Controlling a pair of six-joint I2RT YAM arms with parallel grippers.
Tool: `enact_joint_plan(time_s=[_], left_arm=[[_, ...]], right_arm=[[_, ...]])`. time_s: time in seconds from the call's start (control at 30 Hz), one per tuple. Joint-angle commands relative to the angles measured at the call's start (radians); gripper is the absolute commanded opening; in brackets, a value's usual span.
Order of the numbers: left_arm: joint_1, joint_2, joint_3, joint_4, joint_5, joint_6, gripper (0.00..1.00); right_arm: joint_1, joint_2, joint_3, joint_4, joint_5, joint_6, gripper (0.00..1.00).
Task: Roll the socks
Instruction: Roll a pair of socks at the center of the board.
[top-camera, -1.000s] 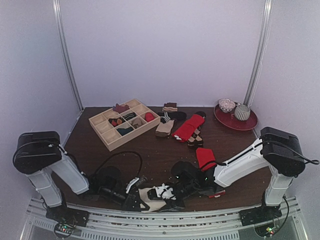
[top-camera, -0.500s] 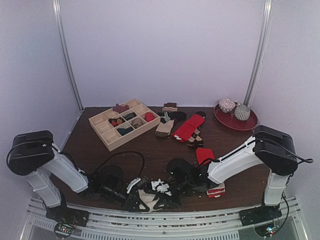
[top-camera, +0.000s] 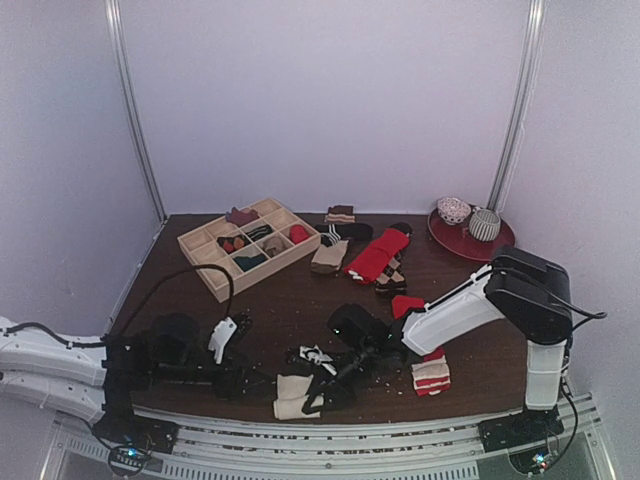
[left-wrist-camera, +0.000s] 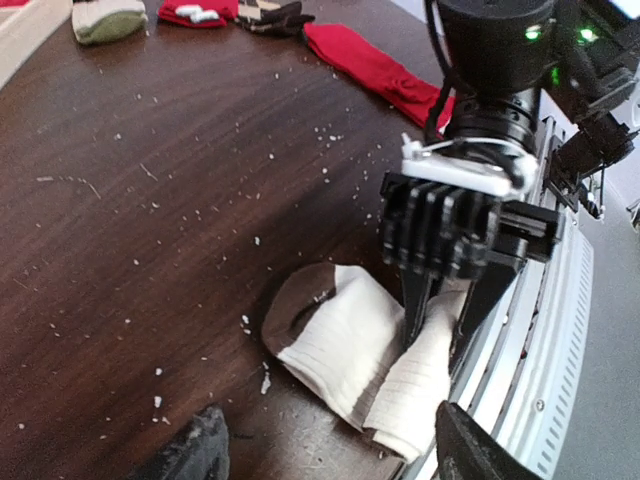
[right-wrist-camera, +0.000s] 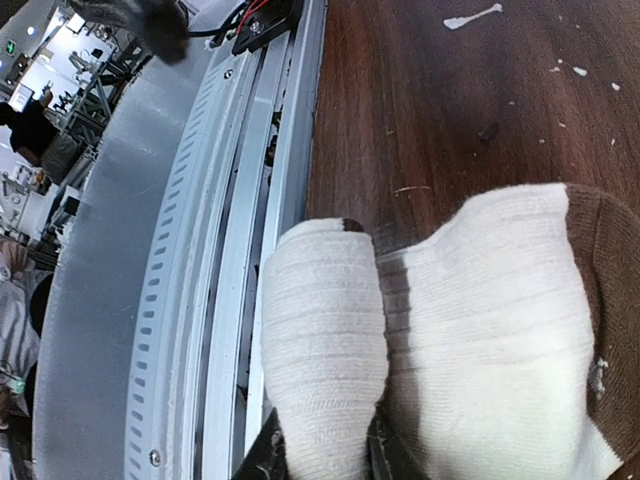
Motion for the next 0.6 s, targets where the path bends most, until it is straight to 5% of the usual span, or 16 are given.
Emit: enact_joint_plan(time_s=[0.0,0.37,0.57], left_arm=[[-0.038,-0.085,-0.098,0.193,-0.064,0.145,0.67],[-0.158,0.299,-0.032,0.499,0.041,0.308,0.68],[-0.177,0.415,-0.001,0.505,0.070,0.341,0.69]], right_arm=[[-0.045,0.095,-0.022,-0.244,0.035,0.123,0.20],[-0.080,0.151,0.067,-0.388,0.019,0.201,0.20],[-0.084,0.168,0.092,-0.426,0.024,0.184,0.20]])
